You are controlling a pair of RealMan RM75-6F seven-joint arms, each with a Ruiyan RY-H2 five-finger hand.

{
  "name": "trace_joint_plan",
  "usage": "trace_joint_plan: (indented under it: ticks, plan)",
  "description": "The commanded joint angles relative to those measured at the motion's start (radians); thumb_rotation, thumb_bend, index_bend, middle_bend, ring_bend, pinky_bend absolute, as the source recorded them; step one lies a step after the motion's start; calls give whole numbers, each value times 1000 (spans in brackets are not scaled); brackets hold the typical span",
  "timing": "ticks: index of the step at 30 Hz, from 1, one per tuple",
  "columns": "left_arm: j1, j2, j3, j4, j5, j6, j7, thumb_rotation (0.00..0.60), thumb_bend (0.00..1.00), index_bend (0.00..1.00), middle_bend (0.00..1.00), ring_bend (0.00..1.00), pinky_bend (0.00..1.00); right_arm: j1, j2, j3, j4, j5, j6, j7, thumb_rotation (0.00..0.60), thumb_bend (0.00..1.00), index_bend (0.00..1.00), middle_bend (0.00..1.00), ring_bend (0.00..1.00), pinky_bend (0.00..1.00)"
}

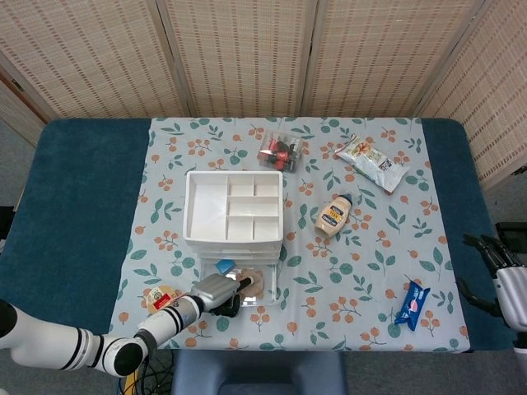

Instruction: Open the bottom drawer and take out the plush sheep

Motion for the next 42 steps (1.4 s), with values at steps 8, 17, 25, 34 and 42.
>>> trace_joint_plan:
  ticks: [8, 17, 25, 34, 42]
  plan:
    - [36, 49, 13, -33, 53, 13, -33, 517, 827, 67, 1000, 1000, 1000, 2, 3, 1, -10, -4, 2, -9, 600, 371, 117, 242, 177, 252]
    - [77, 84, 11, -61, 128, 37, -59, 541, 827, 70, 1000, 1000, 1000, -2, 8, 1, -13, -4, 8, -10, 600, 371, 117, 242, 177, 252]
    - [138, 91, 11, -73, 276, 121, -52, 600, 785, 159, 1000, 1000, 1000, -5, 11, 0, -13, -4, 13, -11, 600, 371, 117, 242, 177, 252]
    - [265, 53, 18, -57, 584, 346, -57, 600, 450, 262, 1000, 1000, 1000, -18, 21, -3, -21, -5, 30, -17, 600, 371, 117, 242, 178, 252]
    - [354, -67, 46, 178, 982, 567, -170, 600, 315, 328, 1000, 1000, 1000, -21, 23, -5, -30, -14, 36, -23, 600, 371, 117, 242, 177, 252]
